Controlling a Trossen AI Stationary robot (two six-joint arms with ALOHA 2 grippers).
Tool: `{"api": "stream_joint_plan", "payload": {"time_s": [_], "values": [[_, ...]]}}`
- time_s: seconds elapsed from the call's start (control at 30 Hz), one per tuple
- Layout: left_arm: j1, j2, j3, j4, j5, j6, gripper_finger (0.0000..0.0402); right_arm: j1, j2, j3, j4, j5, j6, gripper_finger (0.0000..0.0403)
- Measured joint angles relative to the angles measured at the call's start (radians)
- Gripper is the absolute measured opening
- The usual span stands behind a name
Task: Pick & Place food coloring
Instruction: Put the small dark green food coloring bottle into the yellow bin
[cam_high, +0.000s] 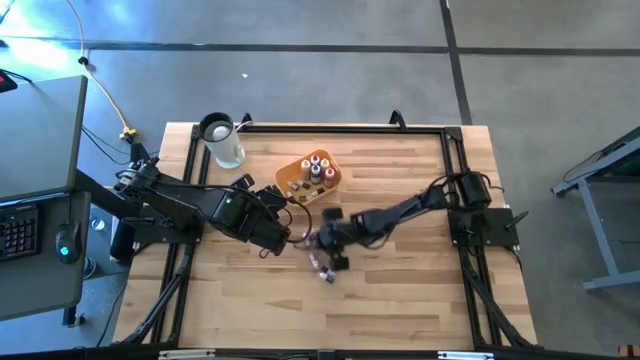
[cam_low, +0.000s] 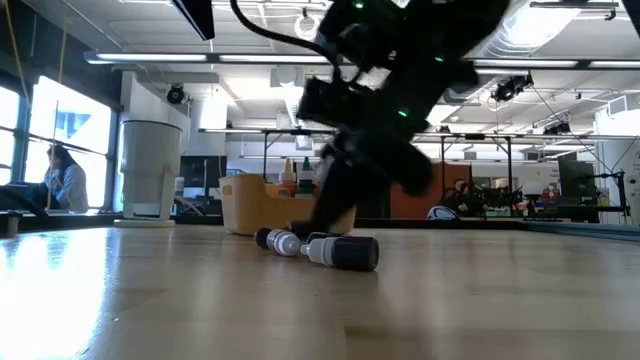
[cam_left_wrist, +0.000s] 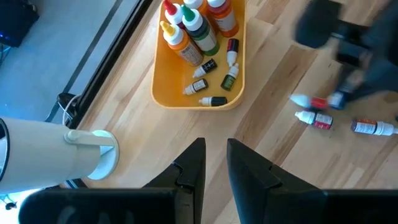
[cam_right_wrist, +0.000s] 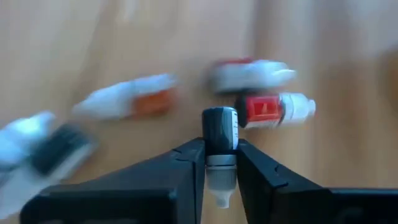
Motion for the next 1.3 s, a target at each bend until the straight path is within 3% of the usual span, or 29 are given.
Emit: {"api": "stream_joint_plan", "payload": {"time_s": [0.2, 0.4, 0.63, 0.87, 1.07, 1.2, 1.3], "values": [[0.0, 0.0, 0.0, -0.001, -0.004, 0.005, 0.0062, -0.103, -0.066, 0.081, 0.016, 0.07, -0.167, 0.0065], [0.0, 0.0, 0.0, -0.004, -0.006, 0.006, 0.0062, -0.248, -0.088, 0.143, 0.043, 0.152, -0.266, 0.0092], [0.0, 0.0, 0.0, -0.003, -0.007, 0.02, 0.0062, -0.385, -0.084, 0.086, 0.043, -0.116, -0.252, 0.0082], [0.0, 0.0, 0.0, 0.0, -0.074, 0.048, 0.0062, -0.358, -0.084, 0.056, 0.087, -0.113, -0.286, 0.0148], [0.0, 0.0, -0.001, -0.012, 0.001, 0.029, 0.0062, -0.294, -0.093, 0.051, 0.072, 0.046, -0.301, 0.0193], [0.0, -0.001, -0.056, -0.039, 0.008, 0.014, 0.0062, -0.208, -0.159, 0.051, -0.037, 0.14, -0.283, 0.0196], [-0.004, -0.001, -0.13, -0.013, -0.002, -0.044, 0.0062, -0.129, -0.231, 0.051, -0.182, 0.135, -0.185, 0.0196]]}}
